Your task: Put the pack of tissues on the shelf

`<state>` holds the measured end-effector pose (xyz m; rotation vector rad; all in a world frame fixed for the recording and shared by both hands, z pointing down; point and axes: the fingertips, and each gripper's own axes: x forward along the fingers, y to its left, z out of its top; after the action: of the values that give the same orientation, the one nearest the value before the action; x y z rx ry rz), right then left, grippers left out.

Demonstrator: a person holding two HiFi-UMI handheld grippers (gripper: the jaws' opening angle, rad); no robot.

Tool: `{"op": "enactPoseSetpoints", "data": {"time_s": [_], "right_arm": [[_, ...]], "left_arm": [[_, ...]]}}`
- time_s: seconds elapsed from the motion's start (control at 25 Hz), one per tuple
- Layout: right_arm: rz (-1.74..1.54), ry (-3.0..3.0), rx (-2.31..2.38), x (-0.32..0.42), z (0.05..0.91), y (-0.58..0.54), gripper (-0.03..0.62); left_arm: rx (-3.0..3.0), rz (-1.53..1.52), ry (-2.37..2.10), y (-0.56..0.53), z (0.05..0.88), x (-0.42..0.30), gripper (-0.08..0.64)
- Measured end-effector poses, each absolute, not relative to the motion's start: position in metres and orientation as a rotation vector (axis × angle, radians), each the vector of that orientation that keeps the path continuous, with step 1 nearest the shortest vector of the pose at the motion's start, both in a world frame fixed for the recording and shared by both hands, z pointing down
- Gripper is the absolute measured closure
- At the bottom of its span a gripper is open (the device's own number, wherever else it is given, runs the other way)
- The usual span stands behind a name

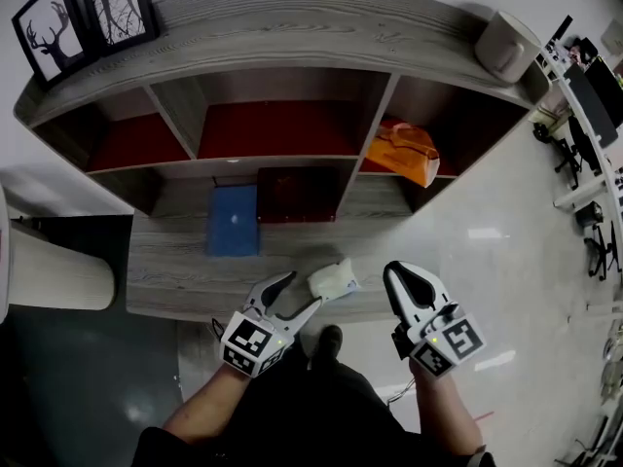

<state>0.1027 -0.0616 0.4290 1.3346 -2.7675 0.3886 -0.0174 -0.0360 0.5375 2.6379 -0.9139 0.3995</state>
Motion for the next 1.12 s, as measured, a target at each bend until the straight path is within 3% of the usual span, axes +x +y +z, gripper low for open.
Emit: {"op": "enactPoseSetpoints", "data": {"time_s": [0.52,1.12], "right_arm": [[0.567,-2.697,1.294,0.125,0.493,-0.059,0.557],[0.656,-2.658,1.215,0.127,0.528,-0.067,0.558]], "left_arm": [[2.487,0.603,-0.935,-0.032,0.671,0.011,0.25],[2.406,0.803,-0.969,-0.034,0.742,0.031,0.244]]}}
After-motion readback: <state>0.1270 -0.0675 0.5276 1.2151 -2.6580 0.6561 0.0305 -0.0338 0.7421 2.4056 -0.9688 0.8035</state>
